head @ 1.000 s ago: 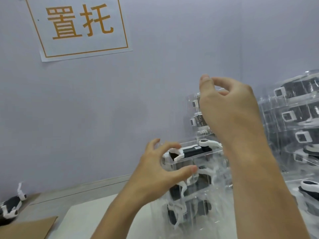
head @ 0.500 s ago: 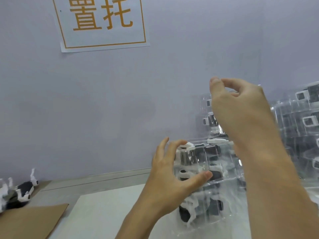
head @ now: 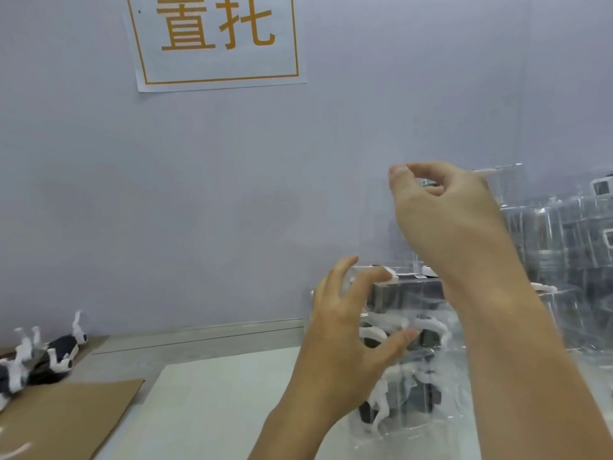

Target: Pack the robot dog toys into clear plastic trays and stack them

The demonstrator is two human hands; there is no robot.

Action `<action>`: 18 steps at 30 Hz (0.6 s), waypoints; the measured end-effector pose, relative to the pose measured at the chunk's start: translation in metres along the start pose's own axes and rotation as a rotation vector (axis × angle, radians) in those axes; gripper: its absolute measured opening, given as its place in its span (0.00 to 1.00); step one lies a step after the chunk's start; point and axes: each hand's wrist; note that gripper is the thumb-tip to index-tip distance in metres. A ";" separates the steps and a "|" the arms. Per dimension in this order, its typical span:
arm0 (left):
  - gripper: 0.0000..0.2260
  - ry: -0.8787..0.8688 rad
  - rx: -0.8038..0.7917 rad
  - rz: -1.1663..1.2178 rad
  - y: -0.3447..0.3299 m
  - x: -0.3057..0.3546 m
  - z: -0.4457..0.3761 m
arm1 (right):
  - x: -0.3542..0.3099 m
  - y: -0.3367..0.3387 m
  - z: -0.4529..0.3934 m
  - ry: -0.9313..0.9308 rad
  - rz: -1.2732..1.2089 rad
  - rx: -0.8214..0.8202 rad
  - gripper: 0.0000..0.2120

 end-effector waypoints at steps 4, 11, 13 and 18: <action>0.26 -0.028 0.019 -0.162 -0.010 0.007 0.003 | 0.001 -0.002 -0.001 0.007 -0.001 -0.001 0.14; 0.33 0.101 0.034 -0.061 -0.005 -0.003 0.006 | 0.007 -0.002 -0.001 -0.005 -0.012 -0.042 0.06; 0.33 0.092 0.042 -0.041 -0.004 -0.005 0.005 | 0.008 -0.001 -0.002 -0.004 -0.004 -0.046 0.05; 0.32 0.088 0.051 -0.038 -0.003 -0.010 0.005 | 0.010 0.000 -0.003 -0.004 -0.006 -0.051 0.05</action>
Point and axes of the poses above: each hand's wrist, its own z-axis away from the middle knuckle, its own y-axis out of the back of the hand, x = y × z, and after that the axes turned 2 degrees about -z, right-handed
